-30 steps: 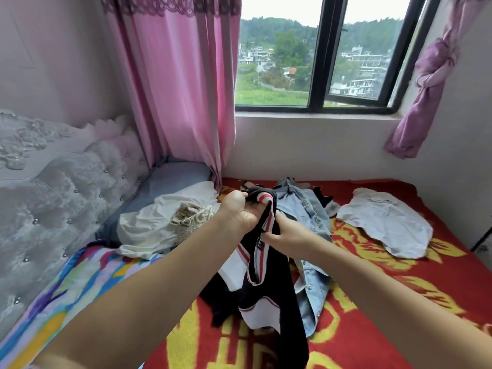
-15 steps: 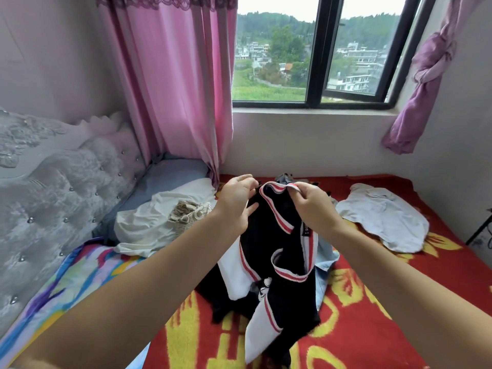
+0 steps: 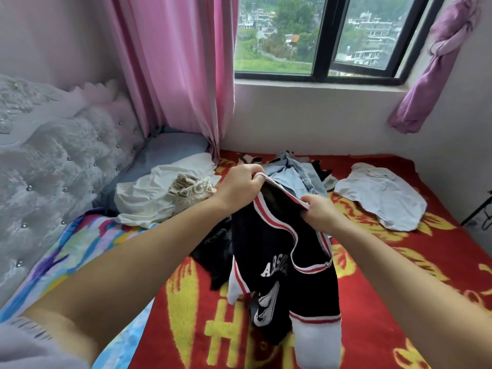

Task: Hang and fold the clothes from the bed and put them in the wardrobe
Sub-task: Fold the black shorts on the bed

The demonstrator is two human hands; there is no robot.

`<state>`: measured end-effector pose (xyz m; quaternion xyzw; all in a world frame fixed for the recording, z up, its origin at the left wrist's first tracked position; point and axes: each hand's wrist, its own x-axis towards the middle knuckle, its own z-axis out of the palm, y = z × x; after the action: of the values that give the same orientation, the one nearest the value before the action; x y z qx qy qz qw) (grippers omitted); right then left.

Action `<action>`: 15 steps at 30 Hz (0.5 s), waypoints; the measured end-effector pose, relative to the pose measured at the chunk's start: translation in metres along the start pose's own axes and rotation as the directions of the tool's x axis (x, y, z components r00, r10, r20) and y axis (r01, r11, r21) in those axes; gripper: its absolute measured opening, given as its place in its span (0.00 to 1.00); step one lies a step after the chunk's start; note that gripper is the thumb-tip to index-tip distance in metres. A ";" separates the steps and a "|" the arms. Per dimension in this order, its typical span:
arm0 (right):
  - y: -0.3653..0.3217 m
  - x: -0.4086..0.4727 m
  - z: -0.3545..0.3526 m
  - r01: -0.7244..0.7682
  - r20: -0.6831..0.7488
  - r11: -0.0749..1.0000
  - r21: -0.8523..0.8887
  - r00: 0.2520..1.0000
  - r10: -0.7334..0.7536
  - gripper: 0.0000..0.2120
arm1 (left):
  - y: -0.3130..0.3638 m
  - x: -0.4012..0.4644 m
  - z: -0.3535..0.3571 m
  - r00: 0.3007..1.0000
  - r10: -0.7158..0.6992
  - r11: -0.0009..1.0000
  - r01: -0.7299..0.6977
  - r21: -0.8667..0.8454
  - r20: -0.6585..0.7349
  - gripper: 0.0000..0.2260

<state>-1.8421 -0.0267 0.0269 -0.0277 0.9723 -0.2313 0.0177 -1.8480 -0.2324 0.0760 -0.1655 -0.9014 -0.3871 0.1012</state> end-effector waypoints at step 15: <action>0.045 -0.016 -0.088 -0.248 0.376 0.747 0.617 0.927 -0.003 0.16 | -0.102 -0.007 -0.076 0.859 -0.351 0.891 0.429 -0.148 0.373 0.20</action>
<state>-1.8320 0.0536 0.0855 0.0043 0.8096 -0.5458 0.2157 -1.8758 -0.3551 0.0578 -0.0523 -0.8698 -0.4656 -0.1548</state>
